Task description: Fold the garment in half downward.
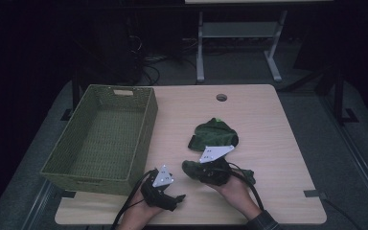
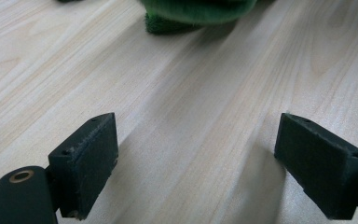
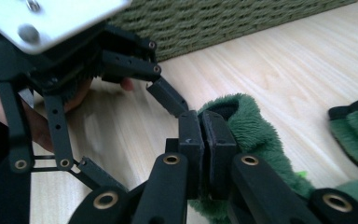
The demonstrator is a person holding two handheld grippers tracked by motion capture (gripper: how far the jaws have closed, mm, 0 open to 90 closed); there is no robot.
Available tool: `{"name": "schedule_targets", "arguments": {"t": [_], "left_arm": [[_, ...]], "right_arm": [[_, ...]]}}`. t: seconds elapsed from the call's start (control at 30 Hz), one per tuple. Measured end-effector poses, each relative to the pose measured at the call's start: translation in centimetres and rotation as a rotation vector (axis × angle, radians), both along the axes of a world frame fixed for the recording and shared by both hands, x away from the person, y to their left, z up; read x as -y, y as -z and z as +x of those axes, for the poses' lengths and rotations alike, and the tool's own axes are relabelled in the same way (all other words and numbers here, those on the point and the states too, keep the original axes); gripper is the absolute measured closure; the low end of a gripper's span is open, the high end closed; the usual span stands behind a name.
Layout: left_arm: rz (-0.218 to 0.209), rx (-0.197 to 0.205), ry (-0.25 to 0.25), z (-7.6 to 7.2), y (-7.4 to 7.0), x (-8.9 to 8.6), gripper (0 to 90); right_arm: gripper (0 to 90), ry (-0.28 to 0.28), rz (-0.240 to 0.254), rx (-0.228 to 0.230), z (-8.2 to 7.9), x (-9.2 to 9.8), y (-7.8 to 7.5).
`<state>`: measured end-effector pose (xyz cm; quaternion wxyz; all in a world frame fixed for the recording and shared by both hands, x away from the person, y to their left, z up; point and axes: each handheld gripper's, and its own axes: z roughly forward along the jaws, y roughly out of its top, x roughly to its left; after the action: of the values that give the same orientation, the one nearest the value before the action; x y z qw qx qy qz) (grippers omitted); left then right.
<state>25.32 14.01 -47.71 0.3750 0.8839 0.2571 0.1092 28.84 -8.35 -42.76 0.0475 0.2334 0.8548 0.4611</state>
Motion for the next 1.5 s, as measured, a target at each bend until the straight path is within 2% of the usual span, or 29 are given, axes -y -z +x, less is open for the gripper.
{"name": "schedule_targets", "arguments": {"t": [0.33, 0.53, 0.73, 0.9, 0.93, 1.0, 1.2, 1.33, 1.5], "left_arm": [[-0.001, 0.001, -0.001, 0.0, 0.0, 0.0, 12.6], [0.002, 0.001, 0.001, 0.0, 0.0, 0.0, 12.6], [-0.001, 0.001, -0.001, 0.0, 0.0, 0.0, 12.6], [0.001, 0.004, 0.0, 0.0, 0.0, 0.0, 12.6], [-0.008, -0.003, -0.006, 0.0, 0.0, 0.1, 12.6], [0.0, -0.002, -0.001, 0.0, 0.0, 0.0, 12.6], [0.001, -0.003, 0.001, 0.0, 0.0, 0.0, 12.6], [0.002, -0.003, 0.001, 0.0, 0.0, 0.0, 12.6], [0.0, 0.001, 0.0, 0.0, 0.0, 0.0, 12.6]], "right_arm": [[86.2, 0.058, 0.045, 0.022, 0.2, 3.0, -1.7], [85.4, 0.094, 0.047, 0.027, 0.3, 4.6, -1.6], [84.8, 0.135, 0.024, 0.026, 0.2, 5.9, -1.1], [83.9, 0.18, 0.008, 0.002, 0.1, 7.4, -0.2], [83.4, 0.188, 0.006, -0.004, 0.1, 7.7, -0.1], [82.3, 0.207, -0.013, -0.023, 0.0, 8.4, 0.3], [81.9, 0.272, -0.052, -0.026, -0.4, 10.6, 0.8], [85.4, 0.288, -0.006, -0.005, -0.5, 11.5, 0.0], [89.5, 0.278, 0.045, 0.028, -0.1, 10.8, -1.2]]}}
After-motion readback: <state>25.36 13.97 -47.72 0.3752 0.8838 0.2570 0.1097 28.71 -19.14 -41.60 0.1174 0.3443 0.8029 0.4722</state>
